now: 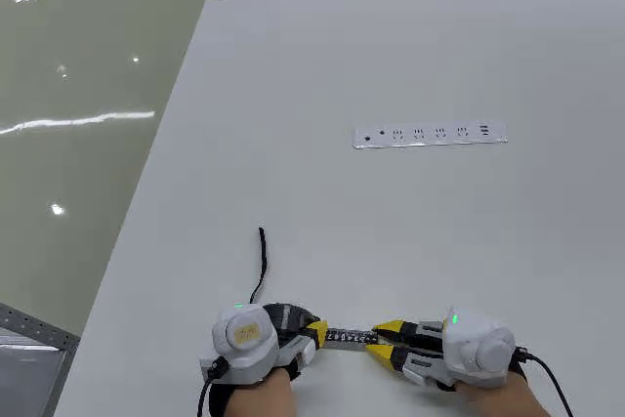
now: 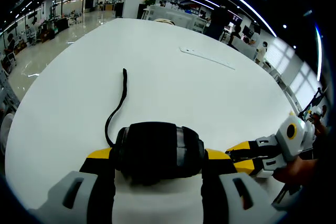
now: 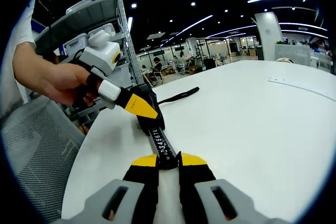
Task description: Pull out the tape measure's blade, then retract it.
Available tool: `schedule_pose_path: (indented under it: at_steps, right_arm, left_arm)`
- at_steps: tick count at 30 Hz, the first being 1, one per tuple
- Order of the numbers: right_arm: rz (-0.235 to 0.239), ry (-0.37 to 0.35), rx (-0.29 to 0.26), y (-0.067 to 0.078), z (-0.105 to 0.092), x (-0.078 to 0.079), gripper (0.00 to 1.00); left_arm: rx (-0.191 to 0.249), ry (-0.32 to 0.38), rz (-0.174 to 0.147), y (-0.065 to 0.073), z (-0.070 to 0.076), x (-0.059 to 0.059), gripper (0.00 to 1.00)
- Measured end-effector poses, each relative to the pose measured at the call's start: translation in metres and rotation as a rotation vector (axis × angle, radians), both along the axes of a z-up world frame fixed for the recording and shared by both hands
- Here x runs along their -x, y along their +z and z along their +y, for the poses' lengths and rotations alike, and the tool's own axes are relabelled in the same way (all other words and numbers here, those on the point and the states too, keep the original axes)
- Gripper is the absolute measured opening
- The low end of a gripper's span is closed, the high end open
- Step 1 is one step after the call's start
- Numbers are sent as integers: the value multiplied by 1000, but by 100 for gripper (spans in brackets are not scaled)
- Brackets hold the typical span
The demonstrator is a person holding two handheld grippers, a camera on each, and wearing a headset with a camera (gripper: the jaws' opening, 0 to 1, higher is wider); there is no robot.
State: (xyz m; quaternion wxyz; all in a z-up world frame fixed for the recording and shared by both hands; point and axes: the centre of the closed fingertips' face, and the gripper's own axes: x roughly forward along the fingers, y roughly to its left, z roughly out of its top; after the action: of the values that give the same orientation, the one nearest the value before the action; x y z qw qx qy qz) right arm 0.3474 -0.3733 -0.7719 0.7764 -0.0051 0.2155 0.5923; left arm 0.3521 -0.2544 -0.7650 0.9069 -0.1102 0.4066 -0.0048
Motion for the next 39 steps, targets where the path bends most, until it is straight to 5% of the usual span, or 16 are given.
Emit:
schedule_pose_path:
  at_steps: [39]
  right_arm:
    - [11,46,-15,4,42,0,12]
  left_arm:
    - [62,13,3,2,2,0,64]
